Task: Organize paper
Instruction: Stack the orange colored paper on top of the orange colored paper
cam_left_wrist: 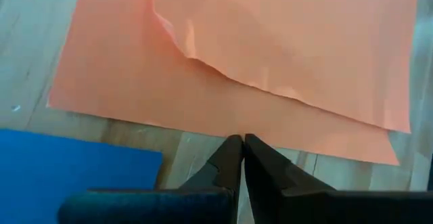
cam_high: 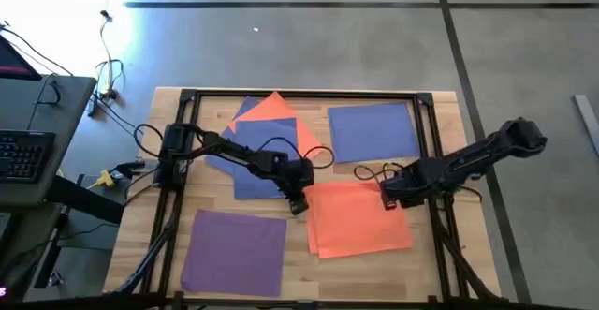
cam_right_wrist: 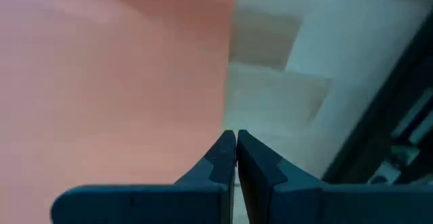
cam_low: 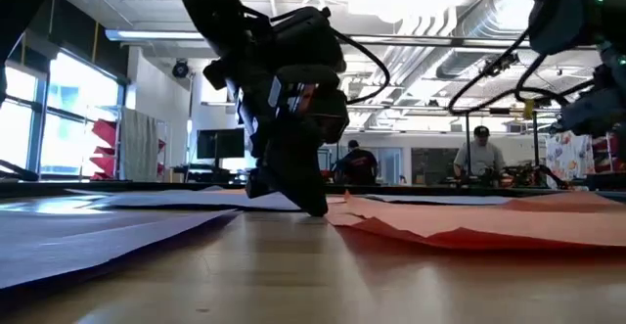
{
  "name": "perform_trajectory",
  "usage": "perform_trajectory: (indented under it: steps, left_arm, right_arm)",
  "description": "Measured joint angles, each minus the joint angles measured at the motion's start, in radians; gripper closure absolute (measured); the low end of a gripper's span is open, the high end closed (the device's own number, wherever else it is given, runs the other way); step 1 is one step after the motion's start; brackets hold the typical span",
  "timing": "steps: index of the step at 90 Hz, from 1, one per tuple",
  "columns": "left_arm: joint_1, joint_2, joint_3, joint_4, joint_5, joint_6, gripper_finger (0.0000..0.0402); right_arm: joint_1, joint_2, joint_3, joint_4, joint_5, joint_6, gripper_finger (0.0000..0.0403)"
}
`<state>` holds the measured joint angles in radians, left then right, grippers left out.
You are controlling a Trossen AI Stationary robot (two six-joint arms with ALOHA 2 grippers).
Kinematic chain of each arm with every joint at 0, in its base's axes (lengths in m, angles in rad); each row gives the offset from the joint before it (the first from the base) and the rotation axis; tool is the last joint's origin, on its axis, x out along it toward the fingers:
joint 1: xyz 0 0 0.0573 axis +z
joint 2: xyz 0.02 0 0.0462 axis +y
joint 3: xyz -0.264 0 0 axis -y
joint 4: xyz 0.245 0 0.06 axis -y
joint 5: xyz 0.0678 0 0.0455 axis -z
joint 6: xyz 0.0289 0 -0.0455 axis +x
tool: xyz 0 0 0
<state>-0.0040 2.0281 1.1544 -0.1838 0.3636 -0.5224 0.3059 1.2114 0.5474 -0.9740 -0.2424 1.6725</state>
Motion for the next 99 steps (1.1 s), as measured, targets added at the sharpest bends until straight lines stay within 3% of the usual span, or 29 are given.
perform_trajectory:
  steps: [12,46,70,87,99]
  left_arm:
    - [-0.009,0.000,-0.001,0.005,-0.016,0.000,0.0401]
    - [-0.009,0.000,-0.001,0.011,-0.011,0.002,0.0401]
    - [-0.009,0.000,-0.001,0.012,-0.011,0.002,0.0402]
    - [-0.009,0.000,-0.001,0.012,-0.011,0.002,0.0402]
    - [-0.009,0.000,-0.001,0.010,-0.011,0.003,0.0401]
  right_arm:
    - [0.032,0.052,-0.008,0.075,-0.017,0.068,0.0403]
    - [0.036,0.087,-0.008,0.207,0.072,0.263,0.0403]
    - [0.036,0.083,-0.006,0.313,0.207,0.413,0.0403]
    - [0.037,0.083,0.037,0.247,0.194,0.382,0.0403]
    - [0.037,0.083,0.086,0.253,0.155,0.192,0.0403]
